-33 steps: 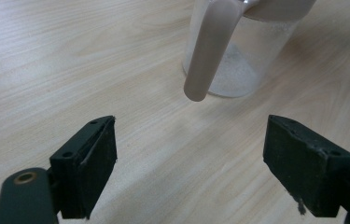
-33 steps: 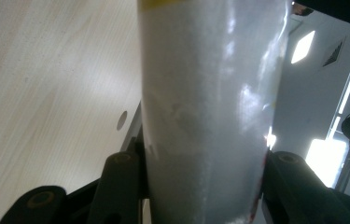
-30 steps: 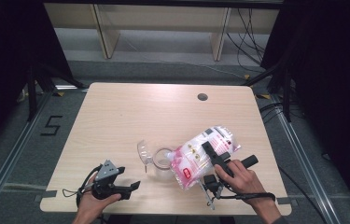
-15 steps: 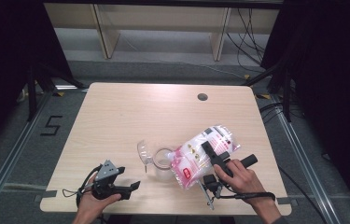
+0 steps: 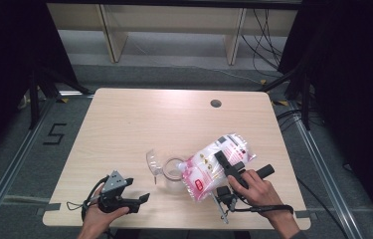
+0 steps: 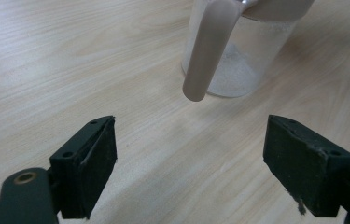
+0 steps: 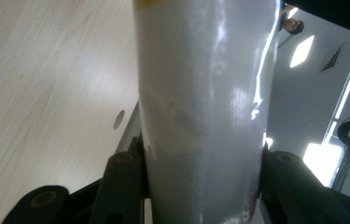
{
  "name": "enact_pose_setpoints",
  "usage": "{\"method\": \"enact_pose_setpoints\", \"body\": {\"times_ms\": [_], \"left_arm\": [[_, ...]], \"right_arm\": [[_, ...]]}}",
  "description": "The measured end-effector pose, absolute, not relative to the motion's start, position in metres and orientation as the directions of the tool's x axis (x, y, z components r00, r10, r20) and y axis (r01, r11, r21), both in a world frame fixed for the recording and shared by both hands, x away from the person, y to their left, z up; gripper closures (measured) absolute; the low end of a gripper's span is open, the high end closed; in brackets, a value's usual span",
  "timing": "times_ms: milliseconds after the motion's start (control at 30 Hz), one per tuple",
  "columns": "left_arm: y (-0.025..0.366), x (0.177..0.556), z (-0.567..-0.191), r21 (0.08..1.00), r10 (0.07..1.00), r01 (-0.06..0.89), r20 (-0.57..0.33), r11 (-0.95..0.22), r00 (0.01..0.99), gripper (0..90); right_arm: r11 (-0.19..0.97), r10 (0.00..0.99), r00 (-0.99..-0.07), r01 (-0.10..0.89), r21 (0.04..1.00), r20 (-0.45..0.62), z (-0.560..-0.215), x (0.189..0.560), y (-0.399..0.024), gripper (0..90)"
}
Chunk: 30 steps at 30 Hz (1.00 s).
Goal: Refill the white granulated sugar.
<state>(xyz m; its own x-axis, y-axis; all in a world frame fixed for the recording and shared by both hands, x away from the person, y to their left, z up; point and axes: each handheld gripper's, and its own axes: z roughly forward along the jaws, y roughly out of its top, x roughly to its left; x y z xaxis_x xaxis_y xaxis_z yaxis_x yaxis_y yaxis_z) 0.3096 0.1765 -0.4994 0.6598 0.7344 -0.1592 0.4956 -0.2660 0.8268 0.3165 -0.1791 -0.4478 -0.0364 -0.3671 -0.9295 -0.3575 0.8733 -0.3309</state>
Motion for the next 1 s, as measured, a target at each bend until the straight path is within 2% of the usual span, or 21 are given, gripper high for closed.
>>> {"method": "enact_pose_setpoints", "body": {"times_ms": [1000], "left_arm": [[0.1771, 0.3098, -0.4992, 0.823, 0.732, 0.495, -0.151, -0.278, 0.664, 17.1]], "right_arm": [[0.869, -0.384, -0.03, -0.349, -0.351, -0.923, -0.4442, 0.3153, -0.1775, 63.2]]}}
